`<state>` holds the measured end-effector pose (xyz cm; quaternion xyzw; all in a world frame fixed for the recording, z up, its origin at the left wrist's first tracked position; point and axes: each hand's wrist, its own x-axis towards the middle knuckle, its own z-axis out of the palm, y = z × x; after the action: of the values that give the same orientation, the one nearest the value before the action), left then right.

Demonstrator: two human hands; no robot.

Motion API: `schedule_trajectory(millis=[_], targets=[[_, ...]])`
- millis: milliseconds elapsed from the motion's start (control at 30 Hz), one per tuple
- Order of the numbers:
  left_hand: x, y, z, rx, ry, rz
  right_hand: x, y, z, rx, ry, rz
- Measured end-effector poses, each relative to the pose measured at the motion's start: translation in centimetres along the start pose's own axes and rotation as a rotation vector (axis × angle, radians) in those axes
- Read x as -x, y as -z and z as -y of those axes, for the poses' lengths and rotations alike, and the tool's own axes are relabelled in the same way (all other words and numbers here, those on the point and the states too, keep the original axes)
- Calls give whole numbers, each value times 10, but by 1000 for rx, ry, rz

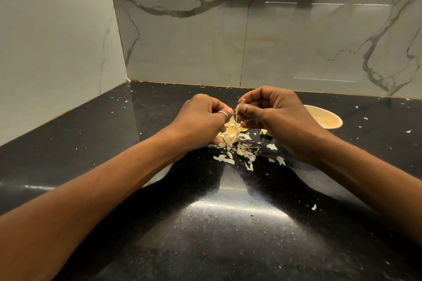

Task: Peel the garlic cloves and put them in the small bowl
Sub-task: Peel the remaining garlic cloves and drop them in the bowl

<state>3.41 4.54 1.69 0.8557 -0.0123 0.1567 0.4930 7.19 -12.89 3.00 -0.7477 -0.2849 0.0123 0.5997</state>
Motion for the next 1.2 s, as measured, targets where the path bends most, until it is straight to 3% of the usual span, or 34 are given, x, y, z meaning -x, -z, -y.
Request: schedule_trajectory(millis=[400, 933, 1200], targets=[[1, 1, -2, -83, 20, 18, -3, 8, 4, 2, 58, -90], [2, 2, -2, -327, -191, -168, -3, 6, 4, 52, -44, -37], [4, 3, -3, -177, -312, -189, -2, 6, 6, 3, -106, 33]])
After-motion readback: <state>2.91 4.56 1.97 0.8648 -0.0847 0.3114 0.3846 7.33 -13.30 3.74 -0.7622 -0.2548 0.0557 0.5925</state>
